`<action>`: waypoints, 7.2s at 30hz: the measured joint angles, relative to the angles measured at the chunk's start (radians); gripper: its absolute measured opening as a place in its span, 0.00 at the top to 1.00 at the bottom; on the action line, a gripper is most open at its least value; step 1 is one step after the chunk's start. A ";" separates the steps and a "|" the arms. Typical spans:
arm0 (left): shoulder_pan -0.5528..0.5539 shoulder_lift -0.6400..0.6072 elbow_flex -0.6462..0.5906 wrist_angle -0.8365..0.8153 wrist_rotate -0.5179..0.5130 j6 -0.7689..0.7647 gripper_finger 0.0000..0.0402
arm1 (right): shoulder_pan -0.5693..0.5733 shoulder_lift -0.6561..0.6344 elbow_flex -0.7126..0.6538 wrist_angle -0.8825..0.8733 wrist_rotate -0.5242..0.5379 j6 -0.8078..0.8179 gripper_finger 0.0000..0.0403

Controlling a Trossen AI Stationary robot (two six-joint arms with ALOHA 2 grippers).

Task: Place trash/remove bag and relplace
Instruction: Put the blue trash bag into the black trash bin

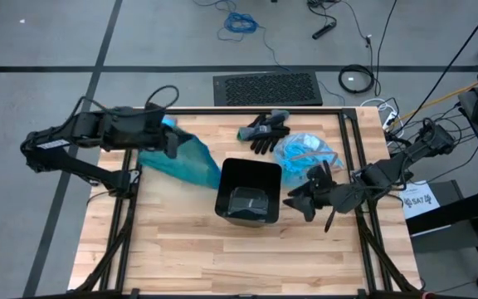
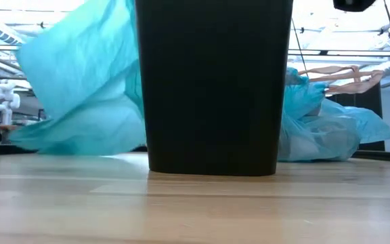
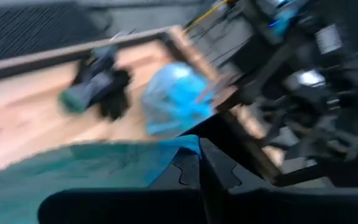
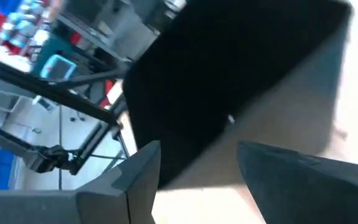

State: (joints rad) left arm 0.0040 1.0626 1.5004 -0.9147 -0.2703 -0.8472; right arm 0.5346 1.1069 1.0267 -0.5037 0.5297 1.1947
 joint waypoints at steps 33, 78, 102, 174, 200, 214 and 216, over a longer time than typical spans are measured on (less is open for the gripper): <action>0.001 0.007 0.151 0.812 0.084 0.209 1.00 | -0.223 0.220 0.000 0.360 -0.010 -0.775 0.49; -0.088 0.142 0.149 1.023 0.377 -0.039 1.00 | -0.344 0.825 0.883 0.920 0.309 -1.701 0.54; -0.140 0.169 0.150 0.880 0.573 -0.064 1.00 | -0.235 0.819 1.062 0.980 0.553 -2.178 0.54; -0.405 0.208 0.136 0.482 0.414 0.018 1.00 | 0.070 0.986 0.983 0.931 1.041 -1.416 1.00; -0.184 0.063 -0.381 0.731 0.535 -0.069 1.00 | 0.036 0.616 0.317 0.704 0.641 -0.389 1.00; -0.043 0.064 -0.404 0.644 0.527 -0.143 1.00 | 0.013 0.541 0.317 0.376 0.458 -0.182 1.00; -0.036 0.064 -0.404 0.647 0.527 -0.155 1.00 | 0.012 0.527 0.317 0.332 0.457 -0.164 1.00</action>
State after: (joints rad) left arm -0.0320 1.1267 1.0966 -0.2672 0.2569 -1.0023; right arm 0.5463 1.6336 1.3437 -0.1719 0.9864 1.0303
